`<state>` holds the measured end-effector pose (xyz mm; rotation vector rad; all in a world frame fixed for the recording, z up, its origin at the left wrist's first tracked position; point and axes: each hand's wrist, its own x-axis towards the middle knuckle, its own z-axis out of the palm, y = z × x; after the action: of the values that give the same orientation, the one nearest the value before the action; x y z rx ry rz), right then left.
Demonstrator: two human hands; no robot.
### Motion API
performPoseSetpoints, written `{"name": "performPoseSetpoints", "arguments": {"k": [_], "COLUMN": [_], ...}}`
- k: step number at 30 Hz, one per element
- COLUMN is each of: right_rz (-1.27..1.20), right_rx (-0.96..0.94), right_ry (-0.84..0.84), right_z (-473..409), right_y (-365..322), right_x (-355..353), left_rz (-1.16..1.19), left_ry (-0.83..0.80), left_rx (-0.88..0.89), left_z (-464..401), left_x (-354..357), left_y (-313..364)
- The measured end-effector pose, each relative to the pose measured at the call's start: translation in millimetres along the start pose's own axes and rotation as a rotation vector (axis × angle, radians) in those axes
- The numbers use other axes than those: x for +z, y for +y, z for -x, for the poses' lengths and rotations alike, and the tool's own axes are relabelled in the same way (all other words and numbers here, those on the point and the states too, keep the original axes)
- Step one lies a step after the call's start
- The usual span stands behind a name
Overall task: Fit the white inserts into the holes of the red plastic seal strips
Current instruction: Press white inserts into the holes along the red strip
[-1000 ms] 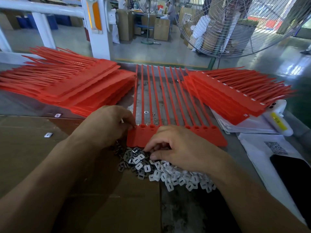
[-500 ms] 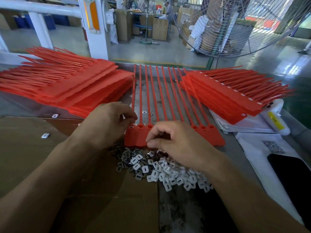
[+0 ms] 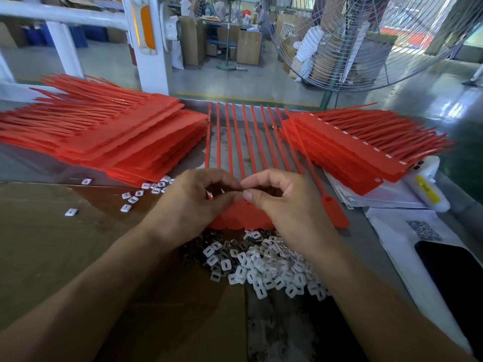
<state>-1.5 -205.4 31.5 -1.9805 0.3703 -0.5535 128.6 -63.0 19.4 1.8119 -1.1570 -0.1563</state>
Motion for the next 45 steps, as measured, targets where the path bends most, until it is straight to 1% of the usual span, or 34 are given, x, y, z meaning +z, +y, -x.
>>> {"name": "performPoseSetpoints", "arguments": {"k": [3, 6, 10, 15, 18, 20, 24, 29, 31, 36, 45], "right_rz": [-0.036, -0.077, -0.148, -0.271, -0.244, -0.183, -0.059, -0.015, 0.008, 0.026, 0.046], "right_rx": [0.03, 0.048, 0.085, 0.16, 0.147, 0.126, 0.093, 0.075, 0.067, 0.062, 0.052], "right_ry": [0.007, 0.011, 0.033, 0.039, 0.039, 0.059, 0.081, 0.037, 0.018, 0.004, -0.043], "right_z": [0, -1, -2, -5, -5, -4, -3, -1, -1, 0, 0], "right_y": [1, 2, 4, 6, 6, 6, 6, 5, 5, 4, 4], "right_x": [1, 2, 3, 2, 0, 0, -2, -1, 0, 0, 0], "left_rz": [0.026, 0.002, -0.119, -0.347, -0.383, -0.381, -0.415, -0.533, -0.554, -0.593, -0.568], "left_ry": [0.061, 0.085, 0.127, 0.147, 0.138, 0.146, 0.163, 0.034, 0.006, -0.006, -0.027], "left_rx": [0.022, 0.045, 0.128, 0.3, 0.342, 0.297, 0.15, 0.043, 0.034, 0.015, -0.008], "left_z": [0, 1, 3, 2, 0, -1, -5, -5, -6, -5, -5], "left_x": [1, 2, 3, 2, 2, -1, -14, -19, -19, -16, -15], "left_y": [1, 1, 1, 4, 4, 1, -11, -16, -15, -14, -16]}}
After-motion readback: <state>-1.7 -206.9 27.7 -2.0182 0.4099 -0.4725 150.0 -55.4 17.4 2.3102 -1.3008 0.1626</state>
